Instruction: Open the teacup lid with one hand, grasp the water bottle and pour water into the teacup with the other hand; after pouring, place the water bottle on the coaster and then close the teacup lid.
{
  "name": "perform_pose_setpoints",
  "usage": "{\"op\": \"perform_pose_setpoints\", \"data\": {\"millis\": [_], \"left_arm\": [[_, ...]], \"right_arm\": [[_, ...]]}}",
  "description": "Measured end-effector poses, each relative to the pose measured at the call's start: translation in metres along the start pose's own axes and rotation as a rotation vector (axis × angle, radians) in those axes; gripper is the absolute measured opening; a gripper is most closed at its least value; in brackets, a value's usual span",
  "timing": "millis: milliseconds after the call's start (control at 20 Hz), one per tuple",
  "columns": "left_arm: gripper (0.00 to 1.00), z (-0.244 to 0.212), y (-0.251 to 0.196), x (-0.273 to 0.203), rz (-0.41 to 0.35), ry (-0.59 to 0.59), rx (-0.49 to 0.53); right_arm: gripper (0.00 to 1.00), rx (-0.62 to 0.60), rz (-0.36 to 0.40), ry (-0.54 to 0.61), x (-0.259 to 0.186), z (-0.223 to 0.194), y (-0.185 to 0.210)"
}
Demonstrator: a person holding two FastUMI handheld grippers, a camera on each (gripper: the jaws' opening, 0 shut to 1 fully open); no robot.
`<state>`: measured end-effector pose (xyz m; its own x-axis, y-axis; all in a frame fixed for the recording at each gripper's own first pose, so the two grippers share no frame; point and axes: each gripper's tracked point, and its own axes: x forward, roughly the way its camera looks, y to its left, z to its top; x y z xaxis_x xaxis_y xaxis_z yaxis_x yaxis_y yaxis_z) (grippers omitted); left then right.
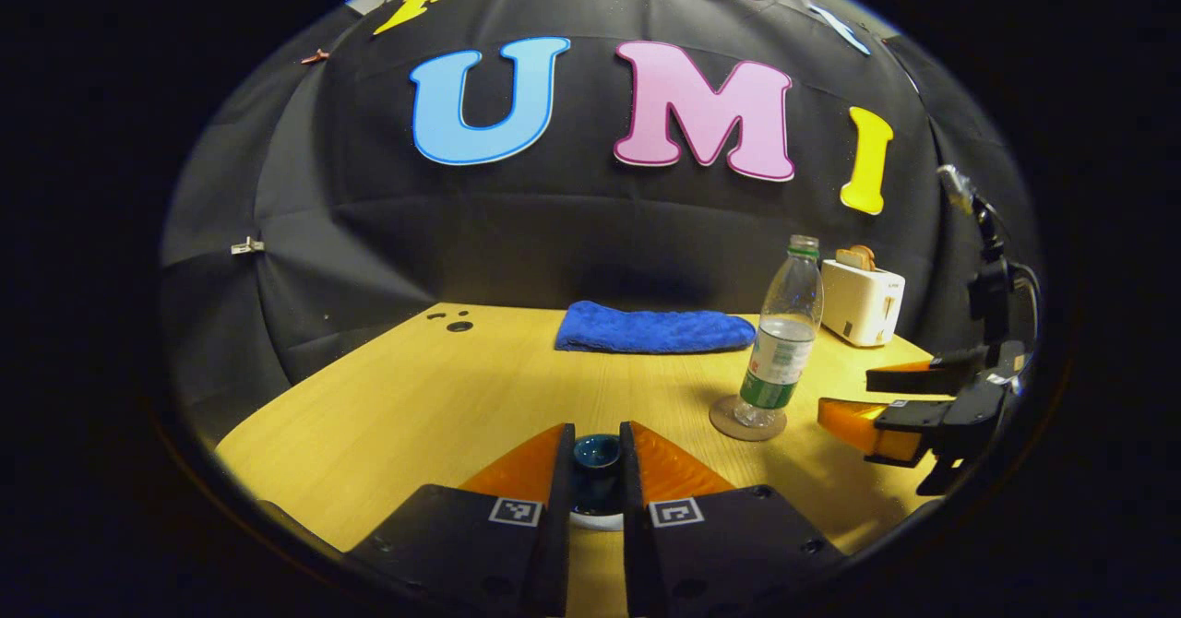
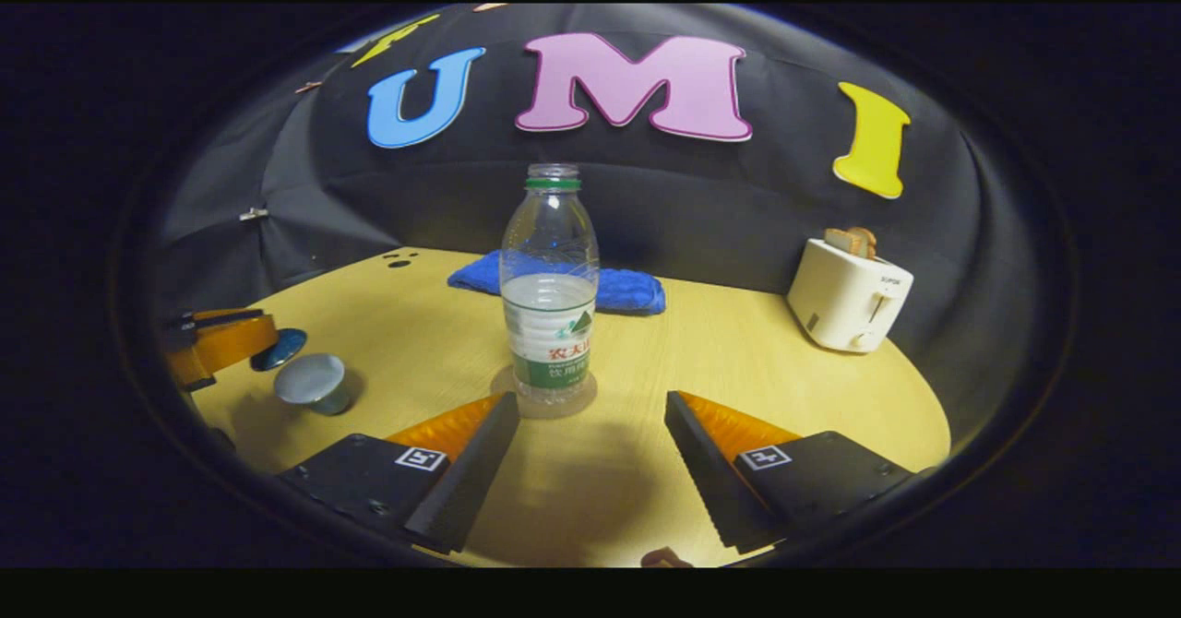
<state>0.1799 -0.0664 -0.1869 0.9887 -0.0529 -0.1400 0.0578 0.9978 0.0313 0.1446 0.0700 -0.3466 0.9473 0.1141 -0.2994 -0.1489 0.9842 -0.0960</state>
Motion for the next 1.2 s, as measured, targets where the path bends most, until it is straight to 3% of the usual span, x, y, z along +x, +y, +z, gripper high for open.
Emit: {"op": "perform_pose_setpoints", "data": {"millis": [50,300,400,700,900,950,1000,1100,1150,1200], "left_arm": [[0.28,-0.004,-0.003,0.003,-0.005,0.003,0.011],[0.25,-0.019,-0.008,0.013,0.006,0.014,0.031],[0.29,-0.025,-0.005,0.015,0.016,0.021,0.036],[0.27,-0.030,-0.007,0.020,0.014,0.025,0.064],[0.34,-0.030,-0.004,0.018,0.032,0.020,0.085],[0.37,-0.027,-0.004,0.015,0.032,0.011,0.081],[0.59,-0.023,-0.002,0.013,0.039,0.003,0.082],[0.71,-0.011,0.000,0.005,0.045,-0.015,0.094],[0.84,-0.004,0.000,0.001,0.044,-0.022,0.099],[0.86,0.007,0.000,-0.004,0.045,-0.031,0.102]], "right_arm": [[0.97,-0.007,0.011,0.003,-0.006,-0.002,0.002],[0.99,-0.021,0.038,0.064,-0.018,-0.027,0.007],[0.99,-0.018,0.039,0.072,-0.020,-0.028,0.007],[0.97,-0.007,0.052,0.077,-0.020,-0.029,0.011],[0.99,-0.022,0.062,0.073,-0.023,-0.025,0.014],[0.99,-0.028,0.060,0.069,-0.024,-0.023,0.012],[0.99,-0.031,0.058,0.065,-0.026,-0.020,0.011],[0.99,-0.033,0.052,0.061,-0.031,-0.013,0.009],[0.97,-0.031,0.051,0.058,-0.035,-0.008,0.007],[0.97,-0.028,0.047,0.052,-0.041,0.000,0.005]]}}
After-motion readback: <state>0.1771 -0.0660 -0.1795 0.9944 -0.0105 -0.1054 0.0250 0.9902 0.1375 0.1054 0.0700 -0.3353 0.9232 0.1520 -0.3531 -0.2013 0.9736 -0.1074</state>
